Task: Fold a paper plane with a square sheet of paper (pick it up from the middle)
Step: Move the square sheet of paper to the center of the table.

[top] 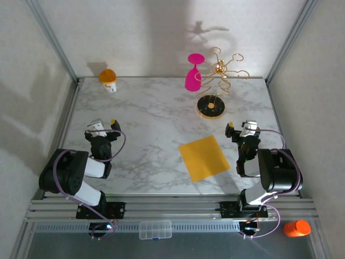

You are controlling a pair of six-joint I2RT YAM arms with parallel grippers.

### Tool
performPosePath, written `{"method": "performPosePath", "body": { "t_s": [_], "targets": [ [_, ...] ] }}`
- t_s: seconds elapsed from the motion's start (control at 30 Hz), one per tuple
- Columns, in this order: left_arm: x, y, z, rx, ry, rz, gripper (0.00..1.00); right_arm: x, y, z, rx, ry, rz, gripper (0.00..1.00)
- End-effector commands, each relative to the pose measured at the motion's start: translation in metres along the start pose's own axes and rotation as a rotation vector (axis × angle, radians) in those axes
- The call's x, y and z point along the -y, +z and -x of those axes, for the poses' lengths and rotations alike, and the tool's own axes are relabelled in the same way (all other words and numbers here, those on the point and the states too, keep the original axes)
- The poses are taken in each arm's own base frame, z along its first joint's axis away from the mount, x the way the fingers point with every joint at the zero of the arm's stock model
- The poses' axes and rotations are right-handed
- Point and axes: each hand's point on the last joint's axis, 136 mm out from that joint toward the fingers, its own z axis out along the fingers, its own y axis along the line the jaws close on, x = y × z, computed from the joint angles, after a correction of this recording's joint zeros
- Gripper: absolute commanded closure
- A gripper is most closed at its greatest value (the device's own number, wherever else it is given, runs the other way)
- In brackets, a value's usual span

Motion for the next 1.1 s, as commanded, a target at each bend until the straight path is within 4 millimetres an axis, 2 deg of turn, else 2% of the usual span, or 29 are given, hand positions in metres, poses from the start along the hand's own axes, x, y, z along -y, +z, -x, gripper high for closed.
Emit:
{"method": "performPosePath", "body": {
  "t_s": [0.0, 0.87, 1.03, 1.07],
  "targets": [
    [0.002, 0.003, 0.003, 0.010, 0.012, 0.005, 0.01, 0.004, 0.002, 0.009, 0.034, 0.010, -0.016, 0.01],
    [0.002, 0.003, 0.002, 0.008, 0.012, 0.006, 0.01, 0.004, 0.002, 0.008, 0.031, 0.009, -0.015, 0.01],
    [-0.001, 0.002, 0.006, 0.022, 0.008, 0.032, 0.01, 0.008, 0.007, 0.013, 0.002, 0.013, -0.051, 0.01],
    [-0.003, 0.002, 0.009, 0.027, 0.005, 0.051, 0.01, 0.009, 0.015, 0.024, 0.003, 0.016, -0.064, 0.01]
  ]
}}
